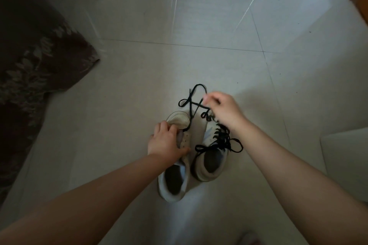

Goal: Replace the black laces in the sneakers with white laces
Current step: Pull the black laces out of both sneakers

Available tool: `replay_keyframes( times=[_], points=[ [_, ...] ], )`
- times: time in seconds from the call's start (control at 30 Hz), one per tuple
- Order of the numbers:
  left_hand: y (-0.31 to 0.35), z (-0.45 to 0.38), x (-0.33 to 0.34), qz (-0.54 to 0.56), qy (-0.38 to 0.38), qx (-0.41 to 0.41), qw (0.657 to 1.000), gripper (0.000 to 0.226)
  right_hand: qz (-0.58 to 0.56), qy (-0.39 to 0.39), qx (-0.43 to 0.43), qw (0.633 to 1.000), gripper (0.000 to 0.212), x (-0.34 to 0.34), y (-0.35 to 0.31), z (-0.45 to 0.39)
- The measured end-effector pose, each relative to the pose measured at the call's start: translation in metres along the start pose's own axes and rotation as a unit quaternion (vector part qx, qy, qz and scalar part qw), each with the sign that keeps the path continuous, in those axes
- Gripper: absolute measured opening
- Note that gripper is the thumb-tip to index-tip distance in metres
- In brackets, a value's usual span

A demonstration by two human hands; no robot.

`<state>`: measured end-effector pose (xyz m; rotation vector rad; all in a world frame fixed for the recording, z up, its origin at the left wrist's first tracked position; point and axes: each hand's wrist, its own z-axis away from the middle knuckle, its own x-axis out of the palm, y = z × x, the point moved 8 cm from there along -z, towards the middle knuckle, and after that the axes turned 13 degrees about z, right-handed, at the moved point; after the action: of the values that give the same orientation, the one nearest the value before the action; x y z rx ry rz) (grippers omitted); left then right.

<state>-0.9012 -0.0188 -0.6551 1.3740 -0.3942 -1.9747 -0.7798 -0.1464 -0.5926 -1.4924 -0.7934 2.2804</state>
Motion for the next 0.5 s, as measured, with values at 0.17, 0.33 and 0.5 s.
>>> replay_keyframes(
  times=[0.17,0.33,0.5],
  points=[
    [0.001,-0.001,0.001,-0.007,0.002,0.005,1.000,0.071,-0.492,0.049,0.145,0.857,0.029,-0.017,0.012,-0.010],
    [0.001,-0.001,0.001,-0.008,0.002,0.003,1.000,0.073,0.066,-0.059,0.024,0.996,0.023,0.015,0.005,0.002],
    [0.001,0.000,0.001,-0.005,-0.001,0.000,1.000,0.071,0.478,-0.173,-0.144,0.849,0.025,0.060,0.002,0.018]
  ],
)
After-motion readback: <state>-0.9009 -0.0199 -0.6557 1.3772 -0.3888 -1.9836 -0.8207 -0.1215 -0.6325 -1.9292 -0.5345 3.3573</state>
